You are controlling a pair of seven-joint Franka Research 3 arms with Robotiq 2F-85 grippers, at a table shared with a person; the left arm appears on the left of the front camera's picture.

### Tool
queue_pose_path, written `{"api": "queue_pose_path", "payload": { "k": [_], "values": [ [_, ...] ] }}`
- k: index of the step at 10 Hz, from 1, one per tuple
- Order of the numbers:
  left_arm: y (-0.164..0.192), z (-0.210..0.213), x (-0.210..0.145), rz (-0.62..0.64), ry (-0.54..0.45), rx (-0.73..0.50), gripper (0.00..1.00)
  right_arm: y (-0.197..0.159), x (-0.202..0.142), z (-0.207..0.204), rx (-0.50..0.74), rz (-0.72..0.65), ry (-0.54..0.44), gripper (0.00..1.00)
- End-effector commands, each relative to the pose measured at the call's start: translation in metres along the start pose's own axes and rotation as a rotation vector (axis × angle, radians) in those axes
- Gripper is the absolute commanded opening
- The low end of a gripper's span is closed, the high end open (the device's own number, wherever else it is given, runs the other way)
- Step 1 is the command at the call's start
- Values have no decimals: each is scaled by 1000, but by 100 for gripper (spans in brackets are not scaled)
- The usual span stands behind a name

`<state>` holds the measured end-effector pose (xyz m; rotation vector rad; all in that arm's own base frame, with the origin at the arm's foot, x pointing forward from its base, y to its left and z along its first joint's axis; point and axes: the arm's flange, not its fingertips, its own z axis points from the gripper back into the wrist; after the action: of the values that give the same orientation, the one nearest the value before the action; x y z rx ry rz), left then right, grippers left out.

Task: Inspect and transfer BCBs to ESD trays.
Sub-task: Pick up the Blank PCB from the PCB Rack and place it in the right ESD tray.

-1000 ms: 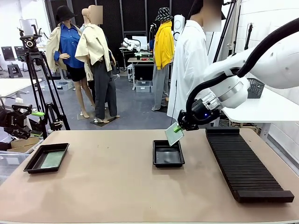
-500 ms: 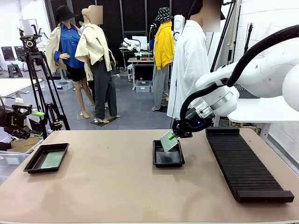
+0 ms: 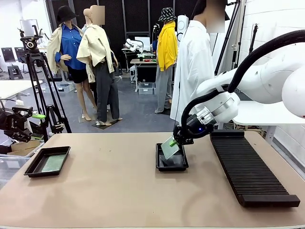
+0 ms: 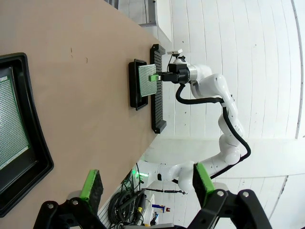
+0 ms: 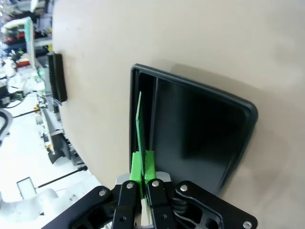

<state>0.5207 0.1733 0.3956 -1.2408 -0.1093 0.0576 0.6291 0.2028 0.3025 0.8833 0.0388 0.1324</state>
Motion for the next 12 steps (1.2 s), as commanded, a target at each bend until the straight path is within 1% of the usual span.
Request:
{"api": "queue_pose_path", "payload": {
  "k": [1,4,5,12],
  "values": [
    [-3,0,-1,-1,-4,-1,100,-4,6,-7,19,4,-14,0],
    [-3,0,-1,-1,-4,-1,100,-8,3,-12,34,15,9,0],
    [-3,0,-1,-1,-4,-1,100,-9,-1,-10,3,-13,15,0],
    [-3,0,-1,-1,-4,-1,100,-9,-1,-10,3,-13,15,0]
  ]
}}
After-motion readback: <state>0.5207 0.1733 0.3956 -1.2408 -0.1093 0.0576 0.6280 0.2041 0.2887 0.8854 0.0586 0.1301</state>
